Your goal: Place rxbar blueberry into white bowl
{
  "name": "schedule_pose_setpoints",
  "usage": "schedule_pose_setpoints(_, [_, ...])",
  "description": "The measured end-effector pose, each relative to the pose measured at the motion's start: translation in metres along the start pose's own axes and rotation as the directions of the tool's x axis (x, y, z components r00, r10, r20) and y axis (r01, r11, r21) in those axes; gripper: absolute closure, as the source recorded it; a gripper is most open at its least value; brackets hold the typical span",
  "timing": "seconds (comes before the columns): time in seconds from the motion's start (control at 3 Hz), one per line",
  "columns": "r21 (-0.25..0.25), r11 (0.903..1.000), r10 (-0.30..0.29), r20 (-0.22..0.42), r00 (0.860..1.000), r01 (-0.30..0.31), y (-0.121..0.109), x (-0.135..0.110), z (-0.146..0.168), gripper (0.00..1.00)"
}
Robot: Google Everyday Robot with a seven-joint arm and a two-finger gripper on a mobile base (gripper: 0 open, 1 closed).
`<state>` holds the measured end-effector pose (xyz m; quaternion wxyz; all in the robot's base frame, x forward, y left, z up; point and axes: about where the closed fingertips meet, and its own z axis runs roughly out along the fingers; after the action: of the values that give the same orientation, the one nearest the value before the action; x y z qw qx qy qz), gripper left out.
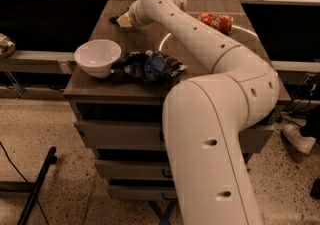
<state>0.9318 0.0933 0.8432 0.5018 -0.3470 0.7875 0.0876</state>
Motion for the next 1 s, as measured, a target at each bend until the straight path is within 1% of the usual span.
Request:
schedule_pose_setpoints(0.67, [-0.004,1.0,-0.003,0.0,1.0,0.003,0.0,-0.001,-0.004,1.0])
schedule_pose_setpoints(1.0, [-0.021,0.9996,-0.02,-0.001,1.0,0.02,0.0,-0.01,-0.044,1.0])
